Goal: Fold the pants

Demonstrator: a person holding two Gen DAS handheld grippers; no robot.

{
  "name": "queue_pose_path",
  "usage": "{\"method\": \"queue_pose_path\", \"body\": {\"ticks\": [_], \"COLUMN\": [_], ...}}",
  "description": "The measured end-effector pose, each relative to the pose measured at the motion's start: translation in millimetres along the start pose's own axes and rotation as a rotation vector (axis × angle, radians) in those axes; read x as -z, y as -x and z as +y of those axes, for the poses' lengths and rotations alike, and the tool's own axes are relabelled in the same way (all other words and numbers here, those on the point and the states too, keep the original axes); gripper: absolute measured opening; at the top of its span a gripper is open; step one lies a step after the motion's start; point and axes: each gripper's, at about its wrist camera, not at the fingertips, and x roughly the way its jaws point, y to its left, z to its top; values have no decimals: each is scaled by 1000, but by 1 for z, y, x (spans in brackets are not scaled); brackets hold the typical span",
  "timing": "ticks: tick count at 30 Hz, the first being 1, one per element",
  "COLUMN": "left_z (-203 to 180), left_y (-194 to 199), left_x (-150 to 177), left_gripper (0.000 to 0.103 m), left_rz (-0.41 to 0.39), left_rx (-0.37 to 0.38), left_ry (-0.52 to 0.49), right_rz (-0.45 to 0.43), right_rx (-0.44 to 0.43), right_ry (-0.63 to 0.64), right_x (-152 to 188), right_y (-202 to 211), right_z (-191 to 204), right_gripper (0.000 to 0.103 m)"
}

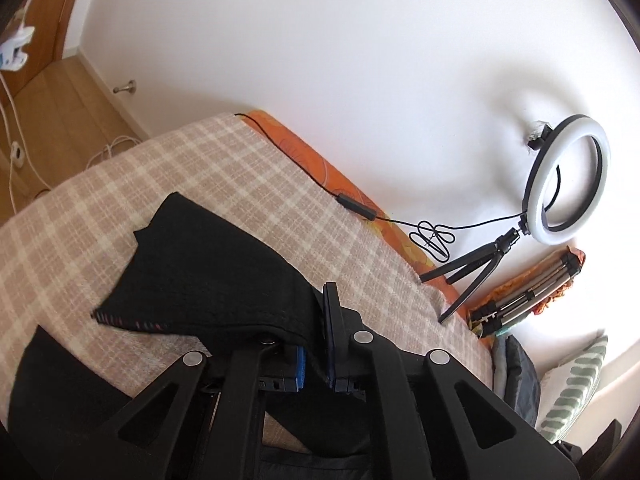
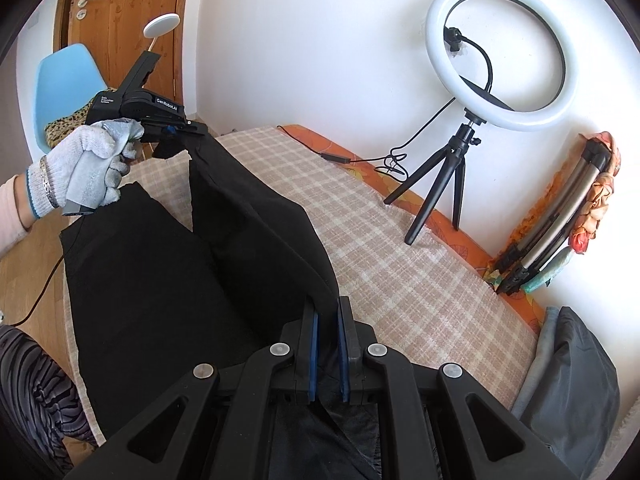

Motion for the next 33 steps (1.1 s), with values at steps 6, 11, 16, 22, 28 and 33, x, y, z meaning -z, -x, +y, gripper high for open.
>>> {"method": "queue_pose_path", "body": {"ticks": [6, 11, 16, 22, 28, 33], "left_z": [-22, -15, 22, 91, 132, 145], "left_y": [53, 100, 132, 140, 133, 129], "left_x": [-5, 15, 60, 117, 148, 147], "left_gripper": [5, 5, 5, 5, 5, 23], "left_rz": [-62, -100, -86, -16, 27, 6], "left_rx": [29, 43, -4, -39, -5, -27], "left_ry": [-114, -162, -180, -69, 39, 102], "right_rz": [-49, -42, 31, 123, 205, 230], "right_rx": [21, -32, -112, -163, -170, -116], "right_ry": [43, 67, 108, 129, 132, 134], "right_x": [3, 17, 47, 84, 103, 108], "right_y": [46, 79, 84, 65, 42, 34], "right_z": [28, 64, 113, 152, 164, 163], "right_gripper": [6, 6, 6, 6, 6, 6]}}
